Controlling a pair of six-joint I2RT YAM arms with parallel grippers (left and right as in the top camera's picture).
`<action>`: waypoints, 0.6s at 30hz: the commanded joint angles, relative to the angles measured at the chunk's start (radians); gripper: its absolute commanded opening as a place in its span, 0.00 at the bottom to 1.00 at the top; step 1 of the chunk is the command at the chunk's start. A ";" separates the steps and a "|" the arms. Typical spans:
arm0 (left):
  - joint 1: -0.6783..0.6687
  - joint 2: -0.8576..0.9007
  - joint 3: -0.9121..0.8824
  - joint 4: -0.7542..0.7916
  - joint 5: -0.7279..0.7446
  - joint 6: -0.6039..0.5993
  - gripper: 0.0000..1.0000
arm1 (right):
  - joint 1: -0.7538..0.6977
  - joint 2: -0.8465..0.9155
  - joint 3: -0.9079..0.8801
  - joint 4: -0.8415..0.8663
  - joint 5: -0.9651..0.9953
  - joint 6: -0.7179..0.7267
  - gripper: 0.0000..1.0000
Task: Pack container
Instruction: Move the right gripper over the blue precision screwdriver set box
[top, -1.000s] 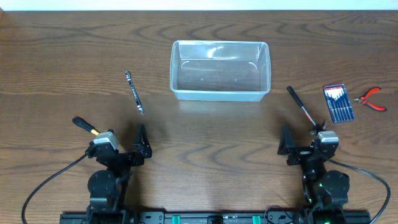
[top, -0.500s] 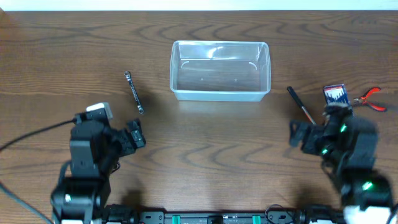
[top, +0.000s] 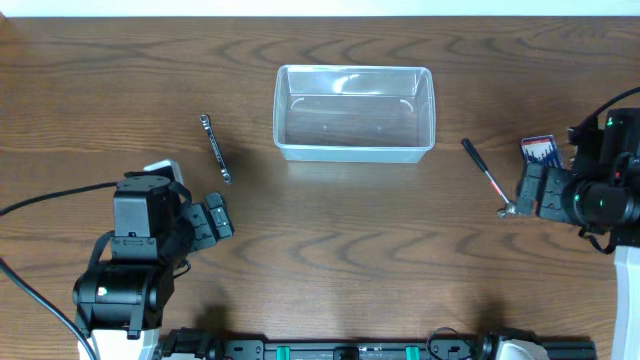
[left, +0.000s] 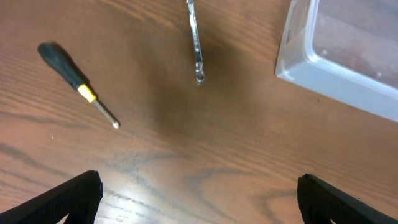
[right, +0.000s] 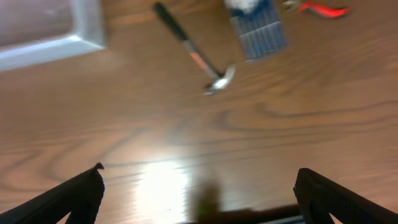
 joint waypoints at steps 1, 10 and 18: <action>-0.004 -0.003 0.022 -0.019 -0.008 0.021 0.98 | -0.023 0.039 0.015 -0.009 0.054 -0.302 0.99; -0.004 -0.006 0.022 -0.044 -0.009 0.021 0.98 | -0.115 0.230 0.015 0.153 0.065 -0.421 0.99; -0.004 -0.006 0.022 -0.044 -0.009 0.020 0.98 | -0.216 0.497 0.015 0.292 0.047 -0.422 0.99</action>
